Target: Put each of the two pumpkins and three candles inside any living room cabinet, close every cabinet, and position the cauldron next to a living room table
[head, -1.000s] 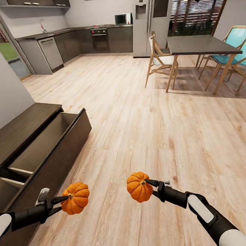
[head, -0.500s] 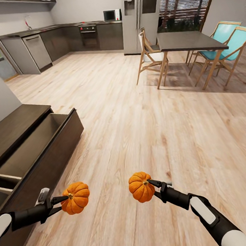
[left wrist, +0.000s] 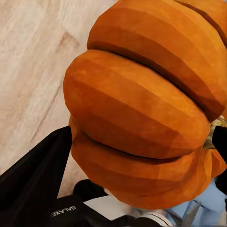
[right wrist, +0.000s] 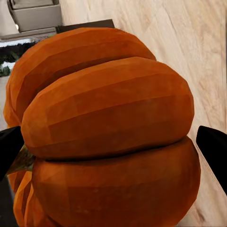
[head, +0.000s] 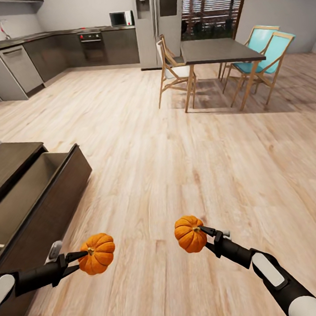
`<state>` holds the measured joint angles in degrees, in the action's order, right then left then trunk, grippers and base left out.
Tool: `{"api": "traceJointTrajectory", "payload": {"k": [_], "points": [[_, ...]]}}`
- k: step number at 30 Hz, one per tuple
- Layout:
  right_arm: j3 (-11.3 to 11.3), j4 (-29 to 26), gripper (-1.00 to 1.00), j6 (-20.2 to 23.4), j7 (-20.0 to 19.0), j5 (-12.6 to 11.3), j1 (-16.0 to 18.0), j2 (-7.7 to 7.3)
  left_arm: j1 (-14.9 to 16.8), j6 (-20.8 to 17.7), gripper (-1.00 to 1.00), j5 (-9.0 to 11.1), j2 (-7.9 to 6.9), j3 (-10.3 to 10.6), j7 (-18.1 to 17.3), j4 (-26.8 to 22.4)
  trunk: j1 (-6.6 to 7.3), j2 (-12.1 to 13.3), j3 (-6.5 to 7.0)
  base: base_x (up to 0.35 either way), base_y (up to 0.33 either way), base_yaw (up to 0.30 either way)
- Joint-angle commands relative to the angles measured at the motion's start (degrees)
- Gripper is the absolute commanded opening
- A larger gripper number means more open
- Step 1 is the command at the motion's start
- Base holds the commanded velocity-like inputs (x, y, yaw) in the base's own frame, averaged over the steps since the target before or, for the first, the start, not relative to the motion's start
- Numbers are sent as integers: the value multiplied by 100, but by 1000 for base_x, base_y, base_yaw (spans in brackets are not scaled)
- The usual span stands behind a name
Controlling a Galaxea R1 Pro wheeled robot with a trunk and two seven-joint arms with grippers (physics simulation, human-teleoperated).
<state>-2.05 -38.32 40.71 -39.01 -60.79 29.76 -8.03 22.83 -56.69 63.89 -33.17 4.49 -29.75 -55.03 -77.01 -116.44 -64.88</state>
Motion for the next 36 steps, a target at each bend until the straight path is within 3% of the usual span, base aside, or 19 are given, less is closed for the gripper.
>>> {"api": "traceJointTrajectory", "payload": {"k": [1, 31, 36], "points": [[-14, 4, -100, 22, 18, -48, 4, -5, 2, -9, -100, -4, -5, 9, -36, -1, 23, 40, 15, 0, 0, -248], [-13, 78, -100, -300, -3, -46, 4, -5, 2, -9, -100, -25, 19, 8, -40, 1, 682, 1243, 559, 0, 0, -27], [-13, 115, -100, -308, 6, -51, 4, -5, 4, -7, -100, -40, 88, 25, -3, -5, 792, 1444, 652, 0, 0, 0]]}}
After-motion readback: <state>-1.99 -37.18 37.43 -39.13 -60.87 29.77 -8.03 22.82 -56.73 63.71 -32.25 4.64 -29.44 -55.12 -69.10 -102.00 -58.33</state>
